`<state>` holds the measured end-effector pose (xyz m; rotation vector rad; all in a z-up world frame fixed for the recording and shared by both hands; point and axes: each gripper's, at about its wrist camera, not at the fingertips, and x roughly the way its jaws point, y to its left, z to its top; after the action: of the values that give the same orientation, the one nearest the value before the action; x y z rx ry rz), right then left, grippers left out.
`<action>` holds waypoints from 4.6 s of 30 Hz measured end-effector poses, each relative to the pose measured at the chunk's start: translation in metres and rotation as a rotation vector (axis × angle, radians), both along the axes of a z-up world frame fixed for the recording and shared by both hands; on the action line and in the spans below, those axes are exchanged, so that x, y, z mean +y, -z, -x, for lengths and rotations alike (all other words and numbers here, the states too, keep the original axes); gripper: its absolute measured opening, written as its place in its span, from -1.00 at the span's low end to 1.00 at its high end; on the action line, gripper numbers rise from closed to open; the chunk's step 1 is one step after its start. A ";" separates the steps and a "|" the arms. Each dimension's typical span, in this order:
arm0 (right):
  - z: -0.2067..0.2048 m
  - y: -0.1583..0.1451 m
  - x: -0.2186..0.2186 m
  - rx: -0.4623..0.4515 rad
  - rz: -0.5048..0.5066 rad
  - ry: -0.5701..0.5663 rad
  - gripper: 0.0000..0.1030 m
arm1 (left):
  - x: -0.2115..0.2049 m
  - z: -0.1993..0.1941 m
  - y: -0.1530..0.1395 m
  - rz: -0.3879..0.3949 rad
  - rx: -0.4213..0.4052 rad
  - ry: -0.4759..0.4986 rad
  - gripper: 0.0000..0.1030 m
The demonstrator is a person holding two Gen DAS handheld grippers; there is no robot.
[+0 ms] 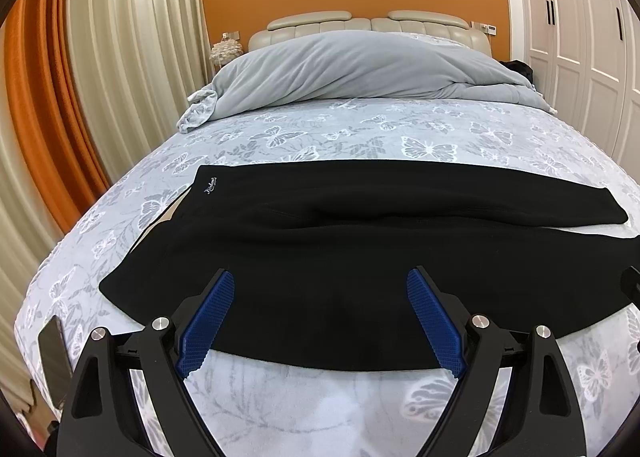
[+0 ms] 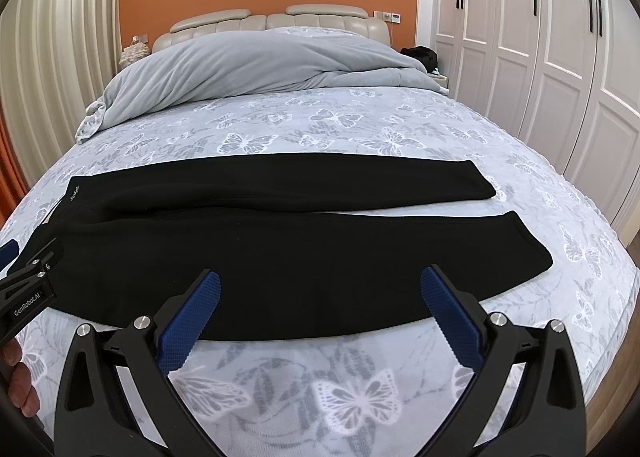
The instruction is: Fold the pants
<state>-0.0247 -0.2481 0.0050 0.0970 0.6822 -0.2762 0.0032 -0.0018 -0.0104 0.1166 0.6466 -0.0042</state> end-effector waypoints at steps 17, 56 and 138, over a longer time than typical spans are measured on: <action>0.000 0.001 -0.001 0.003 -0.001 -0.003 0.91 | 0.001 0.000 0.001 0.001 0.003 0.001 0.67; -0.236 0.107 -0.341 0.285 -0.276 0.136 0.91 | 0.256 -0.371 0.080 0.236 0.484 -0.286 0.78; -0.045 0.045 -0.264 0.086 -0.585 0.185 -0.93 | 0.317 -0.090 0.079 1.087 0.412 -0.317 0.18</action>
<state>0.0203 -0.5122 -0.0401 0.7131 0.8256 -0.2520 0.0933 0.3152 -0.0891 -1.0597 0.9900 -0.0744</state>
